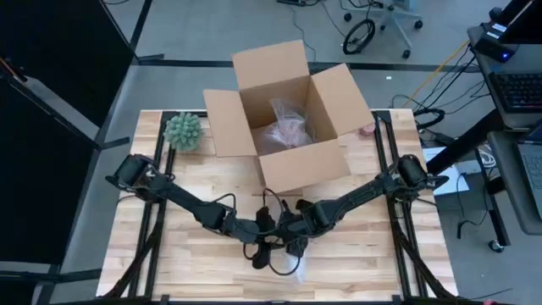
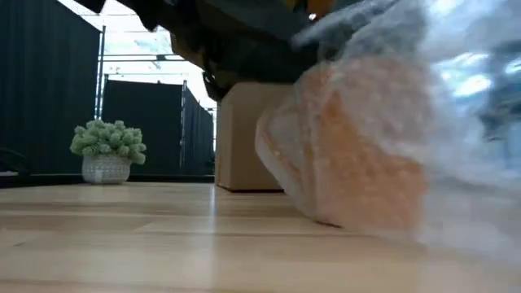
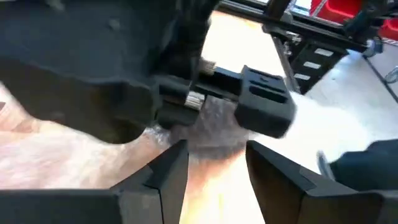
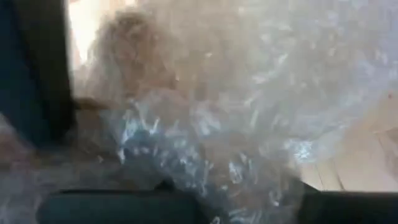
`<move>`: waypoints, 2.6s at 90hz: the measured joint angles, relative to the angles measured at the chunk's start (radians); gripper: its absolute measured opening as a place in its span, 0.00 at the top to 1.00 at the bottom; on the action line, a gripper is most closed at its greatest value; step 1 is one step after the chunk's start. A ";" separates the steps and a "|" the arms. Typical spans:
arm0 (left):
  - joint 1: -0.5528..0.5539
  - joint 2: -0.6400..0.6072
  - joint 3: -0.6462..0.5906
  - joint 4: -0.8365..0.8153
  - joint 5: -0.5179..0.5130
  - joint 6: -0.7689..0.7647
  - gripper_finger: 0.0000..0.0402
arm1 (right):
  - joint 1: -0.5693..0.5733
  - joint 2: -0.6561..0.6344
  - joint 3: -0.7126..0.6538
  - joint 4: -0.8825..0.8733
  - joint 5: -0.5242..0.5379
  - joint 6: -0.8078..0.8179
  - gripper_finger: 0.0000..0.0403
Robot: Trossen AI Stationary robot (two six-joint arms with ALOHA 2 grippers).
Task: Wrap mug
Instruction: Wrap the orange mug with the left bubble wrap
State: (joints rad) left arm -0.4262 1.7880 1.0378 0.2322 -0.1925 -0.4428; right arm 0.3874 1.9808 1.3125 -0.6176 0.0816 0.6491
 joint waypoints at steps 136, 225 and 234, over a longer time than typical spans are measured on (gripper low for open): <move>0.013 0.045 -0.015 -0.061 -0.116 -0.039 0.63 | -0.010 -0.094 -0.004 -0.003 0.024 -0.033 0.36; -0.015 0.104 0.005 0.128 -0.134 0.008 0.63 | -0.011 -0.043 -0.004 0.012 0.017 -0.060 0.36; -0.010 0.130 0.008 0.142 -0.125 0.006 0.63 | -0.011 -0.043 -0.005 0.007 0.015 -0.064 0.36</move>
State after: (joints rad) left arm -0.4366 1.9177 1.0458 0.3738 -0.3180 -0.4366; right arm 0.3763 1.9373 1.3079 -0.6109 0.0967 0.5849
